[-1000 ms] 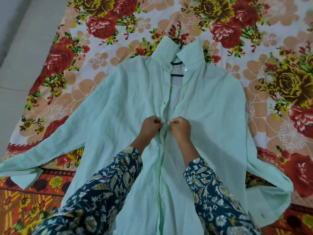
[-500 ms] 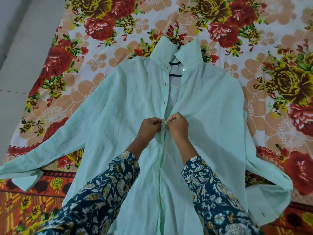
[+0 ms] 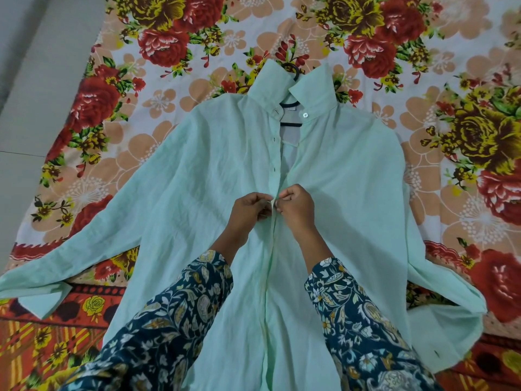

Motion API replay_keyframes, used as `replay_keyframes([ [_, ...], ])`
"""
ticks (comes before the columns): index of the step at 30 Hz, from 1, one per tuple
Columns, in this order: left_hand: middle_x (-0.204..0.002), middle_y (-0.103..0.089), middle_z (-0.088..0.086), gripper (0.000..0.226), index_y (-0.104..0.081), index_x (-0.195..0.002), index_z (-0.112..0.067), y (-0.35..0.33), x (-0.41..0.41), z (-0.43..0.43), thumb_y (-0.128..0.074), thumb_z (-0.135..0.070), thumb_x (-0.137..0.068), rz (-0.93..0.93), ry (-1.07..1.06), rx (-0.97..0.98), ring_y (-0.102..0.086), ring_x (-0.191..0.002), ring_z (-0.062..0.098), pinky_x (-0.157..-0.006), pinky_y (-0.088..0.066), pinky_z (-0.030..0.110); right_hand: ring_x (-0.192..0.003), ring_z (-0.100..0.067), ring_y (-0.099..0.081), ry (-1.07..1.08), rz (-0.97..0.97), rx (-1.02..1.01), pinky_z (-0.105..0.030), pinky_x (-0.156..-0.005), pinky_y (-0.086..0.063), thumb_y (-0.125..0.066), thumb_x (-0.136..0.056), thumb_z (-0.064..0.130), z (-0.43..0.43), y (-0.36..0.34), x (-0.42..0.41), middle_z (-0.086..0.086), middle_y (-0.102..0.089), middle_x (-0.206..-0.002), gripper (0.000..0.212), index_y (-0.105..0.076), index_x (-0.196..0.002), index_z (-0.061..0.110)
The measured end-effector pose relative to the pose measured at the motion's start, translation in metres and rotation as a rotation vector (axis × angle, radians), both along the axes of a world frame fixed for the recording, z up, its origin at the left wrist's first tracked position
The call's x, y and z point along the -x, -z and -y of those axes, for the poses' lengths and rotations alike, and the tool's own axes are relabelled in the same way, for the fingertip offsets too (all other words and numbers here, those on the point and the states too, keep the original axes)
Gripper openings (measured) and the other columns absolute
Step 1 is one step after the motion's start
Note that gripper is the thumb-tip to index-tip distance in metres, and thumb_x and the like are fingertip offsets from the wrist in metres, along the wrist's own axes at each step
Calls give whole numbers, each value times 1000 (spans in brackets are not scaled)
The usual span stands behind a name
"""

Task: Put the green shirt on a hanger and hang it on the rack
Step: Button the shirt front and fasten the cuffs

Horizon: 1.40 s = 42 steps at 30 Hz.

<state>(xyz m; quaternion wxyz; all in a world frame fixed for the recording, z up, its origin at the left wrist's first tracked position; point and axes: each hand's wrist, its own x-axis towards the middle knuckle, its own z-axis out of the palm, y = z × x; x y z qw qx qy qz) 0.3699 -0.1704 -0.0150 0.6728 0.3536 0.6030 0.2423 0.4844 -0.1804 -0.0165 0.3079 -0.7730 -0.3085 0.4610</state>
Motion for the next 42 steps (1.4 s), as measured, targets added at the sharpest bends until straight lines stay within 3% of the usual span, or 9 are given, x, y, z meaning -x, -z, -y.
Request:
replay_keyframes([
  [8,-57,-63,7,21,-51,-69,-9,1,-4,-27,-63,1,-83,-189,308,-52,-60,-40,5,-49,-50,16,-85,-24,-62,37,-181,-20,-38,-82,-51,-65,-80,5,10,4,-5,-10,-65,-88,14,-57,-80,17],
  [13,-55,-63,3,24,-49,-68,-10,1,-7,-33,-59,1,-87,-211,383,-56,-59,-42,6,-44,-44,12,-81,-21,-58,80,-98,16,-35,-77,-49,-63,-81,0,8,11,-4,-6,-61,-82,13,-56,-83,12],
  [18,-74,-56,4,21,-48,-84,-8,6,-20,-39,-50,-27,-95,-670,533,-239,-55,-68,21,-60,-43,29,-79,-17,-54,76,111,17,-23,-69,-38,-50,-86,2,-2,7,-21,2,-59,-79,16,-64,-93,5],
  [22,-116,-56,14,36,-47,-116,-3,6,-47,-45,-45,-32,-95,-942,665,-486,-54,-107,31,-79,-45,39,-88,-24,-62,19,157,-13,-28,-75,-46,-50,-89,5,-30,7,-30,-11,-69,-98,18,-66,-96,3],
  [26,-125,-52,16,37,-42,-124,-3,15,-60,-53,-36,-27,-97,-1090,733,-493,-51,-113,33,-83,-46,38,-101,-26,-62,-131,230,25,-29,-83,-46,-50,-89,7,-50,12,-32,-11,-69,-110,22,-67,-104,5],
  [34,-113,-55,14,24,-45,-114,-2,19,-49,-74,-38,-8,-92,-1055,684,-475,-57,-101,32,-68,-39,34,-99,-32,-59,-318,464,142,-34,-77,-46,-44,-90,8,-71,24,-24,-14,-61,-109,21,-60,-101,3],
  [37,-90,-53,12,13,-49,-81,-6,19,-45,-88,-40,-4,-90,-880,505,-410,-53,-82,29,-62,-36,32,-90,-25,-59,-128,291,73,-30,-73,-44,-47,-87,5,-72,20,-28,-11,-66,-102,17,-64,-90,4],
  [39,-67,-41,6,35,-32,-58,-13,22,-41,-96,-50,-6,-88,-648,335,-326,-42,-65,23,-55,-31,27,-82,-22,-59,27,115,31,-32,-71,-49,-52,-82,2,-71,17,-31,-12,-69,-96,16,-63,-74,10],
  [42,-64,-42,13,29,-45,-60,-8,20,-36,-96,-63,-6,-83,-306,142,-200,-42,-65,20,-63,-36,30,-64,-19,-58,181,-152,-10,-30,-65,-53,-58,-80,-3,-70,10,-33,-11,-65,-73,24,-58,-64,15],
])
